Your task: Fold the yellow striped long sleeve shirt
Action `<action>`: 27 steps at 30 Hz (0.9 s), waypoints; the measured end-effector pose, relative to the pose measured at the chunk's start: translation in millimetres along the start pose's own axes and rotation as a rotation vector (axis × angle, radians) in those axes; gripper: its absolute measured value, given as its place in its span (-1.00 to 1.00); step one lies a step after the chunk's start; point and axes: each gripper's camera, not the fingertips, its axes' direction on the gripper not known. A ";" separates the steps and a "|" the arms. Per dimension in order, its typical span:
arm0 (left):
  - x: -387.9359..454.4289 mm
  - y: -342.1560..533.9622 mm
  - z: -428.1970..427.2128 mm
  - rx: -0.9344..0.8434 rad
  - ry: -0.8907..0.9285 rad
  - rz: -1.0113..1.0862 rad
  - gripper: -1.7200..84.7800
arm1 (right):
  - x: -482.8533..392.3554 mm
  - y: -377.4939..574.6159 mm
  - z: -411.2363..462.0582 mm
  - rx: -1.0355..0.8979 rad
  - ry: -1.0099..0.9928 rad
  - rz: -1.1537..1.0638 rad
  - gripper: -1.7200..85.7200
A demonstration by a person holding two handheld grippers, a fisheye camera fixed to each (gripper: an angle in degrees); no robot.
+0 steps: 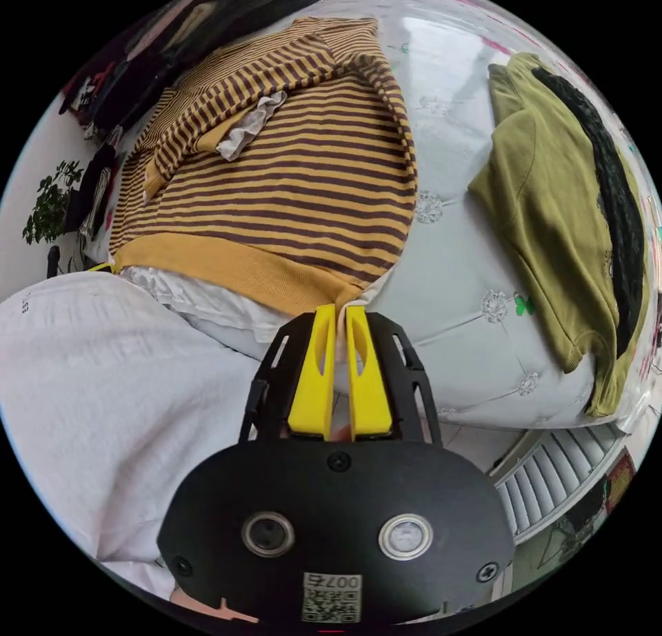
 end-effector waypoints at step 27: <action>-135.2 -180.7 -42.8 0.497 0.420 -0.464 -0.72 | 215.1 -129.6 -132.5 0.614 -0.585 0.608 -0.70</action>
